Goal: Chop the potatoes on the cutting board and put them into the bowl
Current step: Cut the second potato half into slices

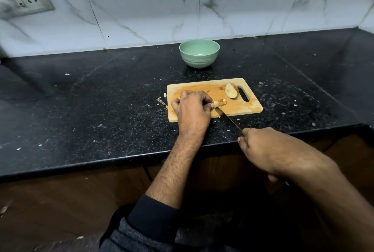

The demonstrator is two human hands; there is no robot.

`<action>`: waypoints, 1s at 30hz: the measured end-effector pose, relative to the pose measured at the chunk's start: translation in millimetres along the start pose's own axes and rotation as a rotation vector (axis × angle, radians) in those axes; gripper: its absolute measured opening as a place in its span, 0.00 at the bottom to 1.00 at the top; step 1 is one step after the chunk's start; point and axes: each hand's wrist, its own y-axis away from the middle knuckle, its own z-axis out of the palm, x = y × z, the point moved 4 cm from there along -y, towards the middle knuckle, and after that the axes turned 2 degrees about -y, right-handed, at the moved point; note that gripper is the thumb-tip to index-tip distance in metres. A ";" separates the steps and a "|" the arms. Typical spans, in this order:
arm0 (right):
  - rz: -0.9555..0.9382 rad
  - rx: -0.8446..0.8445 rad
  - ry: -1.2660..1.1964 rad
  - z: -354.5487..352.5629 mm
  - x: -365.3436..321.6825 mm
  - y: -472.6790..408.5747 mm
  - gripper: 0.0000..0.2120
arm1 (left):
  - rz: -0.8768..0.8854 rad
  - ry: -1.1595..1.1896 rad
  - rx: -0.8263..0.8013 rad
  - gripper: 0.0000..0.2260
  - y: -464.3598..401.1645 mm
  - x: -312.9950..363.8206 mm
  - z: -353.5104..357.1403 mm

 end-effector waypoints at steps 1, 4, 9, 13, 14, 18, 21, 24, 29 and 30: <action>0.016 -0.029 -0.030 -3.4 0.5 4.4 0.12 | -0.002 0.008 -0.002 0.03 0.3 -0.3 -0.3; 0.004 -0.025 -0.051 -13.9 -0.9 16.9 0.17 | -0.005 0.032 0.002 0.03 1.2 -1.4 -1.5; -0.007 0.055 -0.099 -22.9 -4.9 20.0 0.22 | -0.004 0.024 -0.003 0.03 1.4 -4.1 -0.6; -0.023 0.105 -0.124 -24.3 -9.8 14.1 0.22 | -0.022 0.008 0.011 0.06 2.4 -6.6 -0.6; -0.026 0.113 -0.126 -23.2 -11.4 11.0 0.21 | -0.029 0.013 0.018 0.06 1.9 -7.4 0.5; -0.015 0.109 -0.094 -17.1 -17.5 -2.8 0.21 | -0.047 0.005 0.042 0.05 -0.2 -8.6 2.7; 0.000 0.092 -0.069 -14.2 -20.0 -6.7 0.19 | -0.039 -0.020 0.053 0.04 -0.5 -8.3 3.5; -0.012 0.089 -0.044 -15.0 -22.2 -7.6 0.18 | -0.033 -0.045 0.048 0.04 -1.8 -10.1 6.2; -0.018 0.056 -0.027 -17.8 -25.8 -11.4 0.18 | -0.031 -0.065 0.018 0.04 -2.5 -11.0 10.1; -0.014 0.040 -0.032 -17.1 -26.3 -13.1 0.18 | -0.032 -0.067 0.019 0.05 -2.4 -10.9 10.0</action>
